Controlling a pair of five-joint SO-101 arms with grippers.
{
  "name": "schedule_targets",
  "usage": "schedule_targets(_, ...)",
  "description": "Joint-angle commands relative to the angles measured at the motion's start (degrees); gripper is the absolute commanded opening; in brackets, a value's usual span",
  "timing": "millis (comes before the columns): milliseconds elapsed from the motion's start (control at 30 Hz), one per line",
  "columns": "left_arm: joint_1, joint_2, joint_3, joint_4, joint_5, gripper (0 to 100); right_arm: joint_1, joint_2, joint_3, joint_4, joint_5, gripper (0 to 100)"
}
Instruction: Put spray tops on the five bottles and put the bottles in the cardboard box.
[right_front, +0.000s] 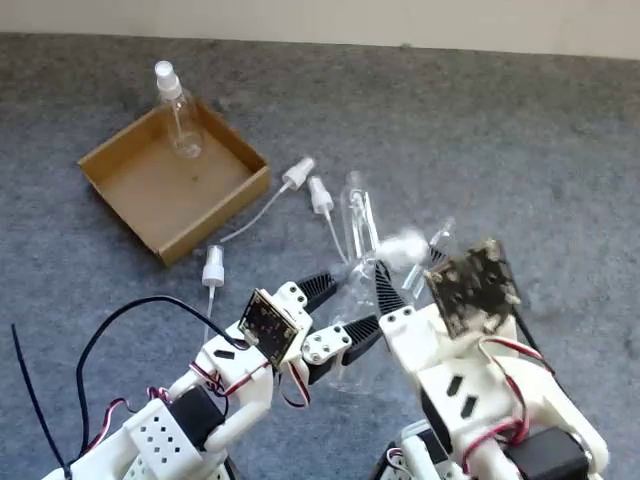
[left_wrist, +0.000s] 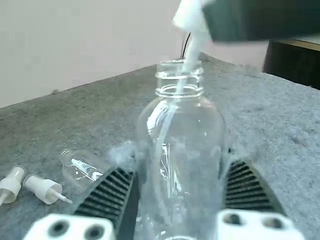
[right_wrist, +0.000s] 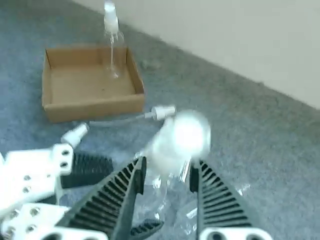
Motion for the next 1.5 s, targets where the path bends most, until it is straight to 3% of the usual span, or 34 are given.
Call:
schedule_targets(0,-1.19,-0.75,-2.07,-1.49,0.35,4,0.84,-0.13,0.31,0.22,0.70,12.8)
schedule_targets(467,-2.07,-0.75,-2.33,-1.49,0.35,4,-2.59,-0.57,-1.36,3.21,1.49,12.8)
schedule_targets(800,-13.85,-0.84,-5.41,-1.49,0.35,4,-2.59,-0.57,-3.30,5.49,3.87,12.2)
schedule_targets(1000,-20.97,-0.84,-8.40,-1.49,0.62,4,-2.59,-0.57,-2.77,3.56,3.78,0.0)
schedule_targets(1300,-29.58,-0.84,-11.65,-1.49,0.44,4,-2.59,-1.45,11.12,-1.80,3.78,0.8)
schedule_targets(1467,-30.64,-0.84,-11.82,-1.49,0.44,4,-2.59,-11.65,11.91,-2.77,3.87,0.8)
